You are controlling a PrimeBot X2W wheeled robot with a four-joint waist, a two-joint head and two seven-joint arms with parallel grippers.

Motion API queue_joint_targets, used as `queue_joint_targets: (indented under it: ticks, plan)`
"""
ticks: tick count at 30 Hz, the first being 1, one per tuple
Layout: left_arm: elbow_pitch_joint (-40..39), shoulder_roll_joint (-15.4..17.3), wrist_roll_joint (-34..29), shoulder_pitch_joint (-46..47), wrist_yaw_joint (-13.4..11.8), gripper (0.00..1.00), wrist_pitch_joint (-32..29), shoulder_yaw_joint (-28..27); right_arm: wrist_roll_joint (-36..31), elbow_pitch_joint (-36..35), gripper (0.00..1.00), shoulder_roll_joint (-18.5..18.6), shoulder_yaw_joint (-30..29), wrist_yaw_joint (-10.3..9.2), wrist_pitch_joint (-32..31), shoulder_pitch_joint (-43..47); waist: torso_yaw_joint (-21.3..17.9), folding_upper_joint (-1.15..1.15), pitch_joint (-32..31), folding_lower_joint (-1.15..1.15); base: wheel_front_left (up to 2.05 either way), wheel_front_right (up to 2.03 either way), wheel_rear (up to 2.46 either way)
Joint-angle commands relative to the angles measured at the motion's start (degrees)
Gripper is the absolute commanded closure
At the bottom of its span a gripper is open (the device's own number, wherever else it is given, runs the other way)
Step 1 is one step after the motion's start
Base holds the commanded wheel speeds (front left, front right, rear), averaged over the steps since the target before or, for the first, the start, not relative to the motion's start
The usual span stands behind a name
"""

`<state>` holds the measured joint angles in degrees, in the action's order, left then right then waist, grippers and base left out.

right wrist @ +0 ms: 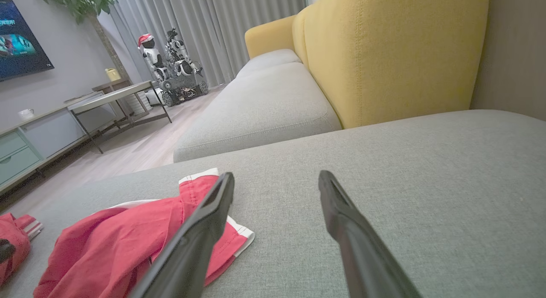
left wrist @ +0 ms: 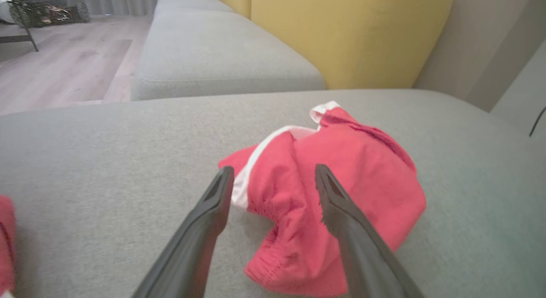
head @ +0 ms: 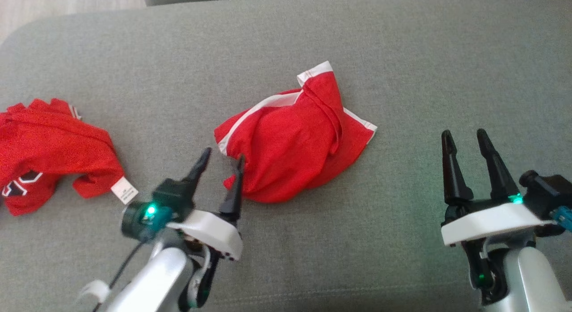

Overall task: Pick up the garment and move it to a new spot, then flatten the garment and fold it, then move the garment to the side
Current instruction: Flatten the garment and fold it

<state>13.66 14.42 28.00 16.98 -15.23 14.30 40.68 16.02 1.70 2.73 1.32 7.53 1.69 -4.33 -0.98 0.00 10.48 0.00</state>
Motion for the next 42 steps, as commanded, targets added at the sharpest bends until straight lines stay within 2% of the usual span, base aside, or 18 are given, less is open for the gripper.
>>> queue_joint_targets:
  ticks: [1, 10, 15, 35, 42]
  plan:
    - [-3.3, 1.0, 0.7, 0.0, -0.6, 0.00, 0.7, -4.5, -0.8, -2.3, 0.00, 0.2, 1.4, -0.04, -0.3, -0.4, 0.4, 0.00, -0.9, 0.00, 0.00, 0.00, 0.00]
    - [-8.2, 3.2, 1.5, -4.7, -0.5, 0.00, 0.7, -13.9, -2.0, -3.0, 0.00, 0.3, 1.2, -0.04, -1.4, 1.0, 1.5, 0.00, -3.3, 0.00, 0.00, 0.00, 0.00]
    - [-9.3, 4.9, 1.7, -7.7, -0.1, 0.00, 0.7, -16.8, -2.9, -3.3, 0.00, 0.6, 1.6, -0.04, -2.1, 1.7, 1.9, 0.00, -4.2, 0.00, 0.00, 0.00, 0.00]
    - [-9.3, 4.9, 1.2, -9.9, 1.1, 0.00, 0.7, -18.3, -3.4, -3.7, 0.00, 1.5, 2.1, -0.04, -3.6, 2.0, 1.6, 0.00, -4.6, 0.00, 0.00, 0.00, 0.00]
    - [-9.5, 4.4, 0.8, -7.8, 1.4, 0.00, 0.7, -17.9, -3.5, -0.3, 0.00, 1.8, 3.0, -0.04, -5.6, -2.8, 2.9, 0.00, -2.1, 0.00, 0.00, 0.00, 0.00]
